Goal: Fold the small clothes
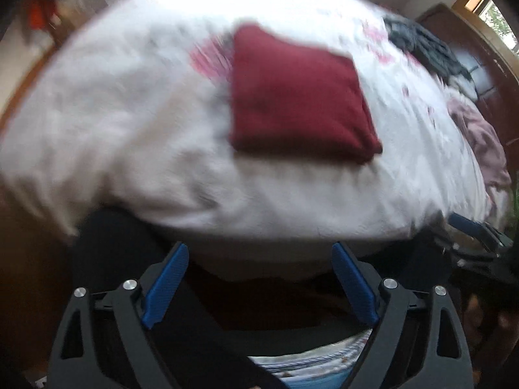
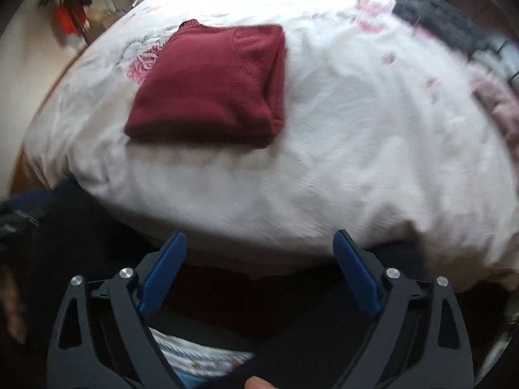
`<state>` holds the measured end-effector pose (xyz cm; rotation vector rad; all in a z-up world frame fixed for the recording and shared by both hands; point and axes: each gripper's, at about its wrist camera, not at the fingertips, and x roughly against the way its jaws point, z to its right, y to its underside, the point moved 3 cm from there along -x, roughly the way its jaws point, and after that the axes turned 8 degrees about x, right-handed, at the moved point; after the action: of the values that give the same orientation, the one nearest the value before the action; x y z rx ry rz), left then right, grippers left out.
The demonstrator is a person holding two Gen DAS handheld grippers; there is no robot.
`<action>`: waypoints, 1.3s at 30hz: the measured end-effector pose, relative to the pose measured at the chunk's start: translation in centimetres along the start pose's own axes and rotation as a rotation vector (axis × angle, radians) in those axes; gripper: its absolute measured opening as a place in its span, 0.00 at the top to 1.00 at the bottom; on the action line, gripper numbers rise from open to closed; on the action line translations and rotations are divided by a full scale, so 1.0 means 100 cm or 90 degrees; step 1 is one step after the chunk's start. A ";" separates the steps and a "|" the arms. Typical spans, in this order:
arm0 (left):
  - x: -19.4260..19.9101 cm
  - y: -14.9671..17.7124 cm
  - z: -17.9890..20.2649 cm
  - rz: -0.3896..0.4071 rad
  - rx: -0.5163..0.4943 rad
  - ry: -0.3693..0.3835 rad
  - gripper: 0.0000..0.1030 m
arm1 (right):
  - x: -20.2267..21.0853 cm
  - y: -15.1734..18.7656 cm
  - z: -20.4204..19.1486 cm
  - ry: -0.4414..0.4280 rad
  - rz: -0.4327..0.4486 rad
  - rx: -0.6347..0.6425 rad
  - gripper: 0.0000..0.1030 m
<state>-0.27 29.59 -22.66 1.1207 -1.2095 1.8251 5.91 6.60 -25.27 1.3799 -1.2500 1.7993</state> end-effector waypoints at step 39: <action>0.185 -0.050 0.048 0.093 -0.059 0.057 0.09 | 0.226 -0.061 -0.015 0.045 0.181 -0.023 0.03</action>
<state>-2.13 28.15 -3.04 0.9099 -1.3384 1.8862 3.03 7.99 -2.01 1.1543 -1.4932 1.9838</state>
